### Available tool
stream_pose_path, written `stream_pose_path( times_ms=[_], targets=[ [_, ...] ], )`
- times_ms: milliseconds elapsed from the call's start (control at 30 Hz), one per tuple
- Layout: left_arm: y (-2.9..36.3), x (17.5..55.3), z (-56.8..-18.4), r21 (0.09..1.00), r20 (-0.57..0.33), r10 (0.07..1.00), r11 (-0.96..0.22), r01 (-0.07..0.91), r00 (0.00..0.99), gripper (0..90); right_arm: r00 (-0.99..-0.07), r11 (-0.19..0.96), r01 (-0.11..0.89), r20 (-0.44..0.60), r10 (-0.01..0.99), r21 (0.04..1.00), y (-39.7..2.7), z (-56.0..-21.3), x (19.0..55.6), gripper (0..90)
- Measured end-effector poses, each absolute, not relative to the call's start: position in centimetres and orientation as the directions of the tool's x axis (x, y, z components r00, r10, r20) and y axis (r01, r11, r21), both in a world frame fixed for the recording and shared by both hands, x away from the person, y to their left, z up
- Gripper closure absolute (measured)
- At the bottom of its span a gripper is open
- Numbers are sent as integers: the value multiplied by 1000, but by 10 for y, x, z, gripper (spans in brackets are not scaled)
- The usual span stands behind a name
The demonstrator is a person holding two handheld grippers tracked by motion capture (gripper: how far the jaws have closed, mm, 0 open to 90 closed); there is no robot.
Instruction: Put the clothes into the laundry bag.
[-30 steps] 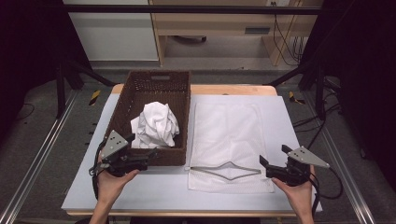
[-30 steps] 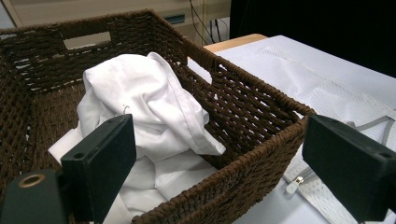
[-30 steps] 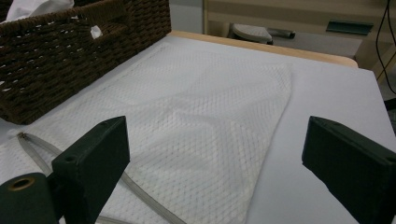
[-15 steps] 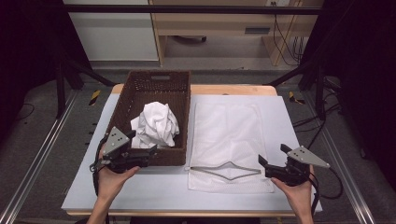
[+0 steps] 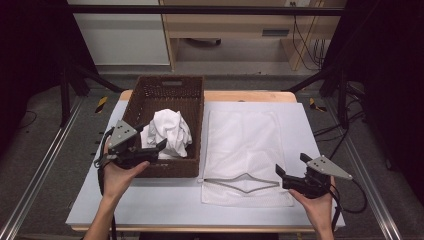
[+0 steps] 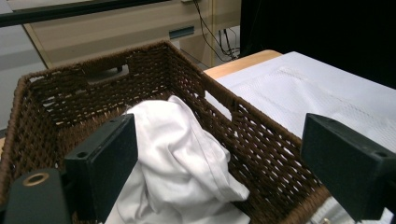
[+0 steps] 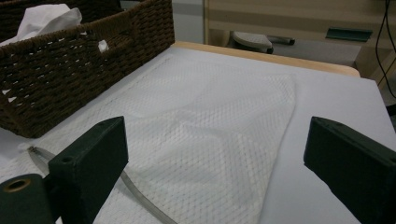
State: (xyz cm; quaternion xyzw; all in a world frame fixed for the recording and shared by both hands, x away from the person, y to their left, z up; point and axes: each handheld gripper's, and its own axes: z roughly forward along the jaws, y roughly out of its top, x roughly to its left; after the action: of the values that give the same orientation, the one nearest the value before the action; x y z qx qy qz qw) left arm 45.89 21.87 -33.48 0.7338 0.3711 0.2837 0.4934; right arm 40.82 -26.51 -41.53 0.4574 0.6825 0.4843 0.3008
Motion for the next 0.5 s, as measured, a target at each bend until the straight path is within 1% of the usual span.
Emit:
stream_pose_path(
  times_ms=[200, 333, 433, 500],
  targets=[
    [216, 481, -328, 927, 37, 826, -238, 289, 563, 110, -408, 119, 339, 32, 912, 933, -261, -416, 410, 70],
    [217, 503, -327, 916, 29, 842, -238, 323, 538, 111, -409, 120, 346, 35, 912, 931, -260, -417, 411, 71],
    [219, 519, -327, 902, 53, 855, -262, 343, 515, 110, -409, 122, 349, 33, 912, 929, -260, -418, 411, 71],
    [222, 530, -330, 897, 28, 857, -249, 366, 515, 105, -408, 123, 348, 32, 912, 929, -261, -418, 412, 71]
  ],
)
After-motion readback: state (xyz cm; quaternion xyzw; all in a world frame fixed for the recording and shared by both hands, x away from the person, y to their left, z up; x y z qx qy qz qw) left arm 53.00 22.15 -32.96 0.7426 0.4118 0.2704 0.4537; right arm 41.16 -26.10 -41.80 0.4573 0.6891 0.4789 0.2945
